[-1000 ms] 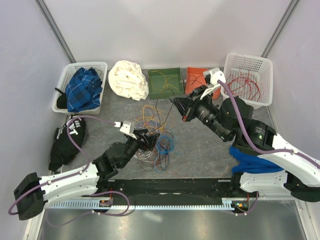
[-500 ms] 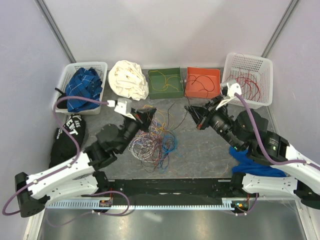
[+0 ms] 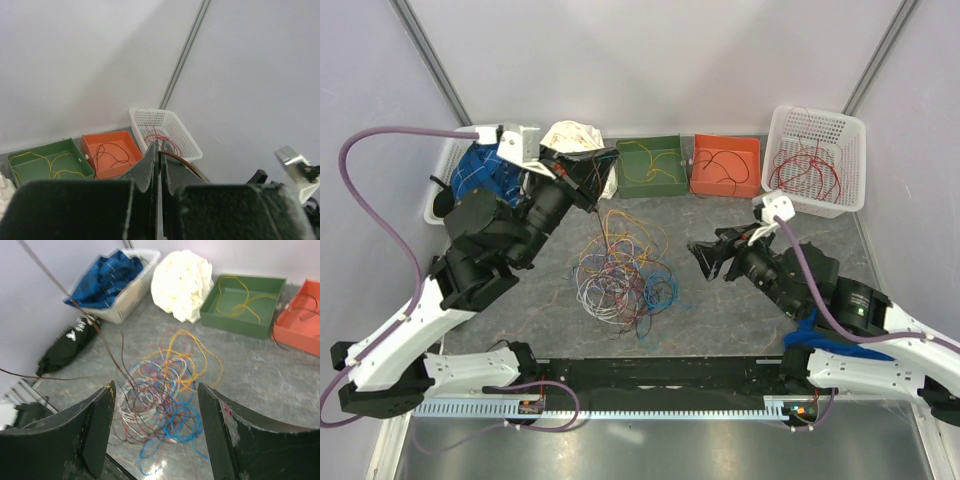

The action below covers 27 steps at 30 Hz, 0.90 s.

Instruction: Untangle the cables

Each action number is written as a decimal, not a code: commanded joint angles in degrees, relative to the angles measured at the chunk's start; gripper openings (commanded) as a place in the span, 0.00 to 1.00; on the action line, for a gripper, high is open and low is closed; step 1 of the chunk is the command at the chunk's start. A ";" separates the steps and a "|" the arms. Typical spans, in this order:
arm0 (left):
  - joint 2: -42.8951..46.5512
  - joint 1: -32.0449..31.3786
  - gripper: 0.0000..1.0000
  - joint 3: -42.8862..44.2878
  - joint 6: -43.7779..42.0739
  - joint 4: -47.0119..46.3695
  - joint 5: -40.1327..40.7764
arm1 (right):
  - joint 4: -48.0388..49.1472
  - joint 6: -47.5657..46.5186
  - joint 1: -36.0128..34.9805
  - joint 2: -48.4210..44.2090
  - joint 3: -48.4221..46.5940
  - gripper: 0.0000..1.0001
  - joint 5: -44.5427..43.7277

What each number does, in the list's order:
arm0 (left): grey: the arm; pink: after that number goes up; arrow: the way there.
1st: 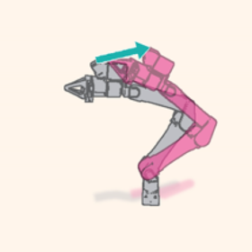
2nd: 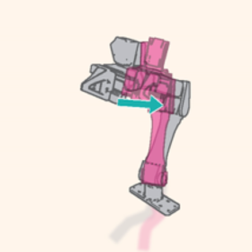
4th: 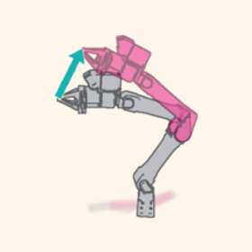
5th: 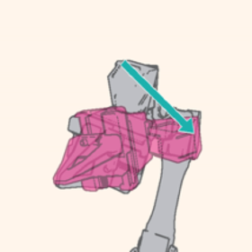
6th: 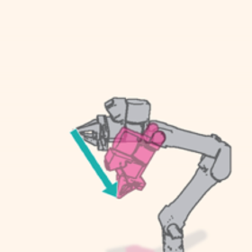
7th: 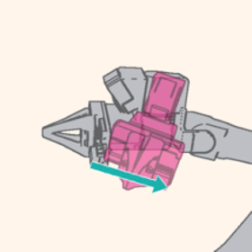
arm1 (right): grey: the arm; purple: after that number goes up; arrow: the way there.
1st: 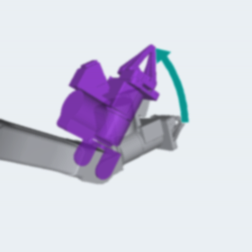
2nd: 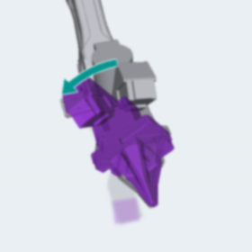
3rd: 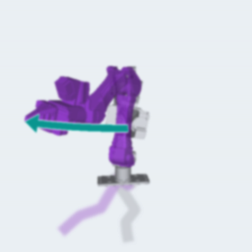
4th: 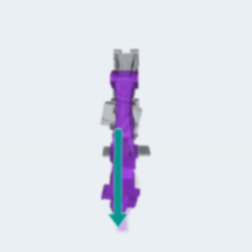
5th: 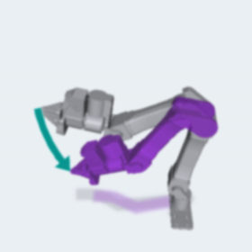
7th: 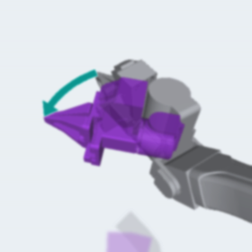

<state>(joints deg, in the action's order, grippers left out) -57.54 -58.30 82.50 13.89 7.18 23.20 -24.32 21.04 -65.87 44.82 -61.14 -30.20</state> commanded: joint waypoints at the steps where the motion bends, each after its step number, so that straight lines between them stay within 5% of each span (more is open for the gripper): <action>1: -3.63 -0.06 0.02 6.16 -4.66 4.60 -2.72 | 5.94 -2.40 -0.23 -2.11 -0.12 0.74 3.29; 14: -8.20 0.03 0.02 10.14 -5.45 4.86 -4.31 | 26.23 -1.18 -0.23 5.02 3.75 0.77 19.38; 27: -10.93 -0.06 0.02 9.17 -4.66 4.16 -4.74 | 28.54 -2.66 -0.23 10.80 2.53 0.83 17.11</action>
<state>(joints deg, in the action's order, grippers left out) -68.53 -58.33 90.85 10.85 12.36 19.31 2.55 19.70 -65.89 52.66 -56.77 -11.31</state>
